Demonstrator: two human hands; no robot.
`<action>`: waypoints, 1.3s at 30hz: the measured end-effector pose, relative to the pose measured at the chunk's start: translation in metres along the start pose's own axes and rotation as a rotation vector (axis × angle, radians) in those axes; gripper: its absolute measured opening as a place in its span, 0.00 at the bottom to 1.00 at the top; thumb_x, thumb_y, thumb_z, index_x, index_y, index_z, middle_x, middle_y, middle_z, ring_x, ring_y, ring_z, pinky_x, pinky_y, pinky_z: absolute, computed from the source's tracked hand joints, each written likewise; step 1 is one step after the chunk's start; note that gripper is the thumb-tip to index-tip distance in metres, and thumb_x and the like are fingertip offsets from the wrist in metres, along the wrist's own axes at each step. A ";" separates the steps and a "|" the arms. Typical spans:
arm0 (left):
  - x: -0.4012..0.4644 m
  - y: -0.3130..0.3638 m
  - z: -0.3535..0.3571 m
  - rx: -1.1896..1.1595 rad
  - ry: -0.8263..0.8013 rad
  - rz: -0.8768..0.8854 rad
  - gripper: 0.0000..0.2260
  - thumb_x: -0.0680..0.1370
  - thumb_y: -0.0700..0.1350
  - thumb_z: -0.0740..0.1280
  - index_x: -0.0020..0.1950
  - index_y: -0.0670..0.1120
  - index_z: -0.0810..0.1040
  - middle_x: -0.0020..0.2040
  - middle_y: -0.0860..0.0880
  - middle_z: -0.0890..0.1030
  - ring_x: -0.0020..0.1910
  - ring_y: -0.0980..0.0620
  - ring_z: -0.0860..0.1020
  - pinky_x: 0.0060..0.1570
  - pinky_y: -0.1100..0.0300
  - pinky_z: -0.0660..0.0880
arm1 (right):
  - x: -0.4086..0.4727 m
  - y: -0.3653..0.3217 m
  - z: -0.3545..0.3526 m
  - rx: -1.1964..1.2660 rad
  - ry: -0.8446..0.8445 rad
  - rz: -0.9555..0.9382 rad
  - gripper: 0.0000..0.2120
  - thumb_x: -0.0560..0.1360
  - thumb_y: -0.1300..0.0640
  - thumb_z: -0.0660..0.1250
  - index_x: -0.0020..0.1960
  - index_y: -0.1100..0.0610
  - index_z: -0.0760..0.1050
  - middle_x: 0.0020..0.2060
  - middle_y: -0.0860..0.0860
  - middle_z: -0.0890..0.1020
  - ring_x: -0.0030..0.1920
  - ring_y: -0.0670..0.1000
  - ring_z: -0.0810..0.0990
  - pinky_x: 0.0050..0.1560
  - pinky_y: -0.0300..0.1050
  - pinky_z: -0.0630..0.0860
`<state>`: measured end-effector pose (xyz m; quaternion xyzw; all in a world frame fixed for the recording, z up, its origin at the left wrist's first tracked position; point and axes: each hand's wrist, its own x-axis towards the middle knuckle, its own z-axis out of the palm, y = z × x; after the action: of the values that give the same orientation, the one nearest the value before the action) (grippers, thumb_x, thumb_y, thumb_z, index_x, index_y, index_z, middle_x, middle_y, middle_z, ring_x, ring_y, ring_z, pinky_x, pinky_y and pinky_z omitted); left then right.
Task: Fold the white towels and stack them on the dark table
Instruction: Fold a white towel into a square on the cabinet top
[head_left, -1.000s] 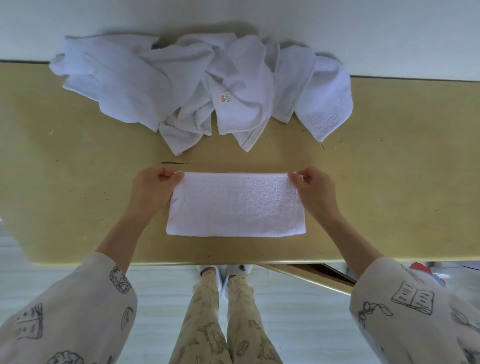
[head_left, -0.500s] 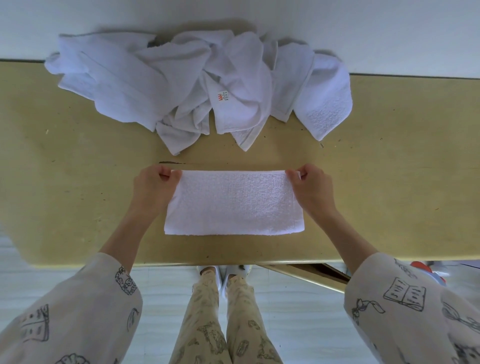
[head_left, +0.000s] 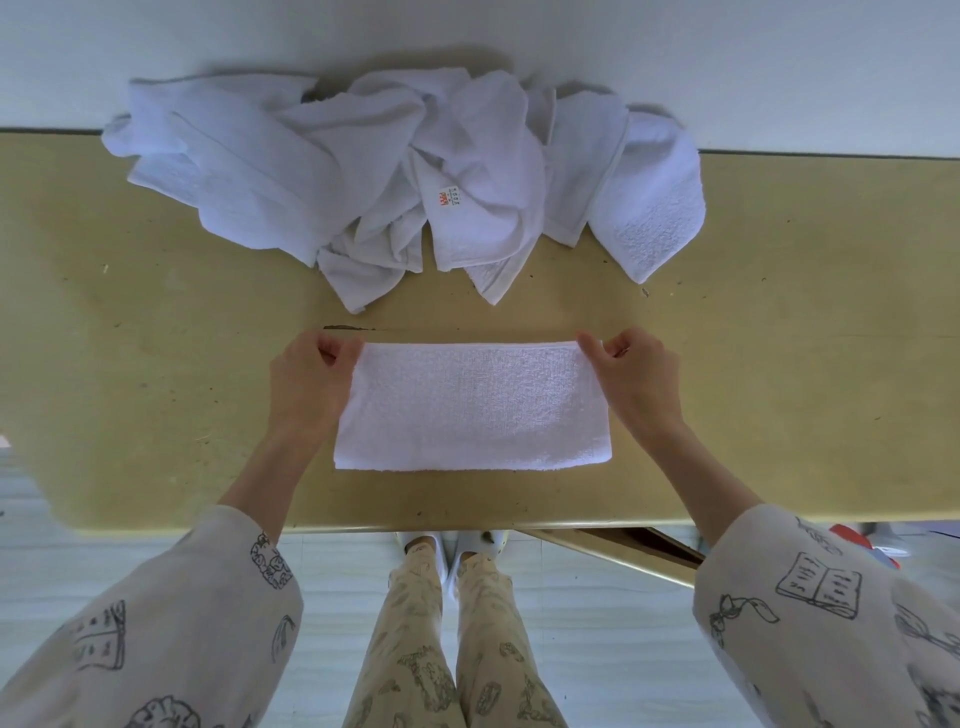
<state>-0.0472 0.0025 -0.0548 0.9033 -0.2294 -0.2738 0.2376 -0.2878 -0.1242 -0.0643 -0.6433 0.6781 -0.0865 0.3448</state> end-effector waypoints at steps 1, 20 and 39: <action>-0.004 0.001 -0.002 -0.010 0.035 -0.004 0.12 0.79 0.50 0.61 0.52 0.41 0.72 0.42 0.50 0.75 0.44 0.50 0.73 0.43 0.58 0.67 | -0.003 -0.001 -0.002 0.052 0.055 0.011 0.15 0.75 0.47 0.65 0.41 0.58 0.70 0.31 0.48 0.72 0.33 0.47 0.69 0.32 0.34 0.63; -0.038 -0.037 0.058 0.681 -0.051 0.770 0.27 0.76 0.63 0.54 0.73 0.54 0.61 0.74 0.45 0.61 0.74 0.43 0.57 0.71 0.40 0.51 | -0.052 0.028 0.070 -0.558 0.113 -0.671 0.33 0.75 0.34 0.53 0.71 0.55 0.65 0.72 0.63 0.63 0.72 0.63 0.61 0.72 0.54 0.55; -0.042 -0.038 0.029 0.483 -0.104 0.474 0.27 0.79 0.59 0.44 0.76 0.50 0.48 0.76 0.40 0.50 0.75 0.43 0.47 0.72 0.42 0.44 | -0.057 0.020 0.055 -0.624 -0.005 -0.596 0.32 0.77 0.35 0.44 0.74 0.52 0.56 0.74 0.60 0.59 0.74 0.61 0.56 0.71 0.63 0.50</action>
<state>-0.0846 0.0464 -0.0810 0.8399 -0.5030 -0.1943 0.0620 -0.2762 -0.0496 -0.0961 -0.8846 0.4556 0.0285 0.0956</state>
